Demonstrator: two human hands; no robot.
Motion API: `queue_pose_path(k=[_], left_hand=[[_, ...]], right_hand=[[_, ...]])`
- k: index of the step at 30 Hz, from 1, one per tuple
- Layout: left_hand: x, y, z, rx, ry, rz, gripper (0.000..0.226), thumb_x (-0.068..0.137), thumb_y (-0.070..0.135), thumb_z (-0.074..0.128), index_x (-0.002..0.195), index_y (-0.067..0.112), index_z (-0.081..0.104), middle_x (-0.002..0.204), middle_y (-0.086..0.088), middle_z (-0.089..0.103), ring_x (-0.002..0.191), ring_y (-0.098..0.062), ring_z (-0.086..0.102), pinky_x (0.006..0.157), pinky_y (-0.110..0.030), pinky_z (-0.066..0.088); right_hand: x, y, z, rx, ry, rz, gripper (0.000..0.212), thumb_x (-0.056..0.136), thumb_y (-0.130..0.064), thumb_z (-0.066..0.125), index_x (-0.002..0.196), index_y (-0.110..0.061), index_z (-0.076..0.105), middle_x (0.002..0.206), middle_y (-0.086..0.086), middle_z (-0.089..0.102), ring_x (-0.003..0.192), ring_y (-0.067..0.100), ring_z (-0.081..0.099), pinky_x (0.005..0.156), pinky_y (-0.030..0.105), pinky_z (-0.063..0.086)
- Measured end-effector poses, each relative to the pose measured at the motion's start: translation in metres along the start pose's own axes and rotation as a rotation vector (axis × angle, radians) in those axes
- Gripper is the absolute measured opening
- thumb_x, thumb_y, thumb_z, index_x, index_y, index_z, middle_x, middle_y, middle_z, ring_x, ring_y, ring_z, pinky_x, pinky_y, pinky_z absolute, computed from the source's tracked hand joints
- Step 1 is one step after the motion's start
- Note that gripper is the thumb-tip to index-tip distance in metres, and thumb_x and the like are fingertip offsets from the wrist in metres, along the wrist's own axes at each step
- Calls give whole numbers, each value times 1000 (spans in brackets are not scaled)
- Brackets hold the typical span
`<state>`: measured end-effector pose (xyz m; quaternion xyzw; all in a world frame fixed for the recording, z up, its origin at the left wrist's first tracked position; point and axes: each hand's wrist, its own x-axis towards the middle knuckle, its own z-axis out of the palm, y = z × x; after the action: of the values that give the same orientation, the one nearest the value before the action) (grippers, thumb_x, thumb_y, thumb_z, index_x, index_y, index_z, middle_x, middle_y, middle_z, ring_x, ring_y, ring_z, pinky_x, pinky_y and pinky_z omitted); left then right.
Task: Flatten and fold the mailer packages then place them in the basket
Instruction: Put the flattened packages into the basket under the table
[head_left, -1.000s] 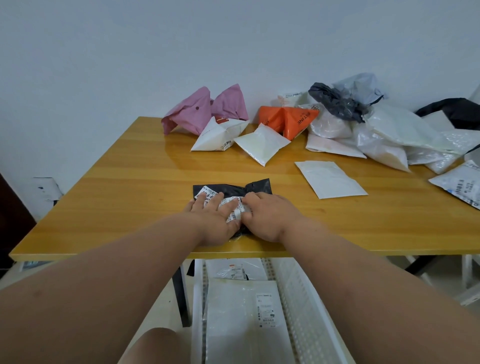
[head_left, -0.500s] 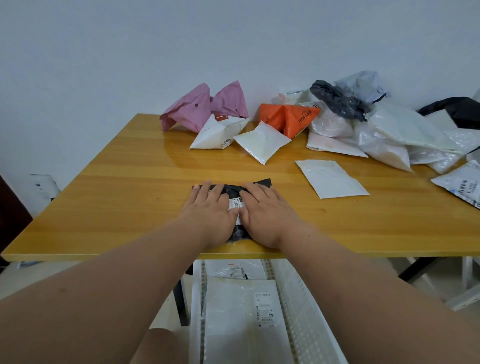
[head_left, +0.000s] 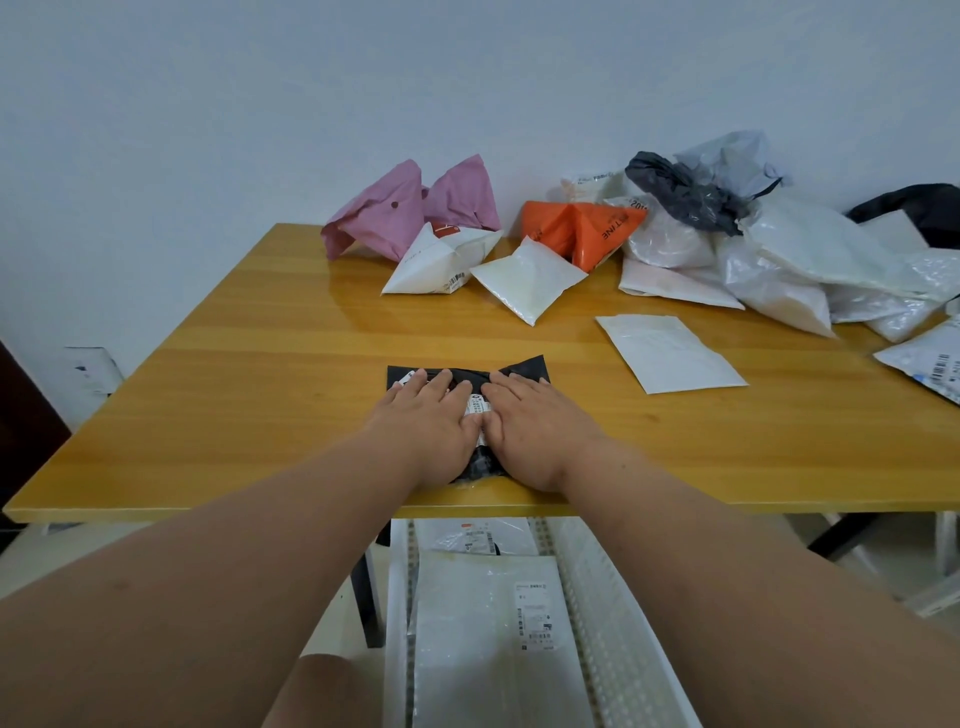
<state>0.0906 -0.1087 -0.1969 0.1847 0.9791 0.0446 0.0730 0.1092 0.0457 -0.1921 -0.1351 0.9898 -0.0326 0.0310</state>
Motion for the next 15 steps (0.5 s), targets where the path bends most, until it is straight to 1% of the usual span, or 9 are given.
queue_pose_path(k=[5, 15], left_hand=[[1, 1, 0, 6, -3, -14, 59, 103, 48, 12, 157, 24, 8, 165, -1, 2, 151, -24, -2, 123, -44, 4], [0, 0, 2, -3, 22, -2, 60, 103, 48, 12, 157, 21, 9, 165, -2, 4, 151, -25, -1, 123, -44, 5]], right_hand=[[2, 0, 1, 7, 10, 3, 52, 105, -33, 19, 153, -13, 25, 163, 6, 17, 150, 20, 14, 122, 39, 11], [2, 1, 3, 19, 23, 0, 52, 106, -34, 20, 153, -13, 26, 162, 7, 18, 150, 20, 15, 122, 38, 12]])
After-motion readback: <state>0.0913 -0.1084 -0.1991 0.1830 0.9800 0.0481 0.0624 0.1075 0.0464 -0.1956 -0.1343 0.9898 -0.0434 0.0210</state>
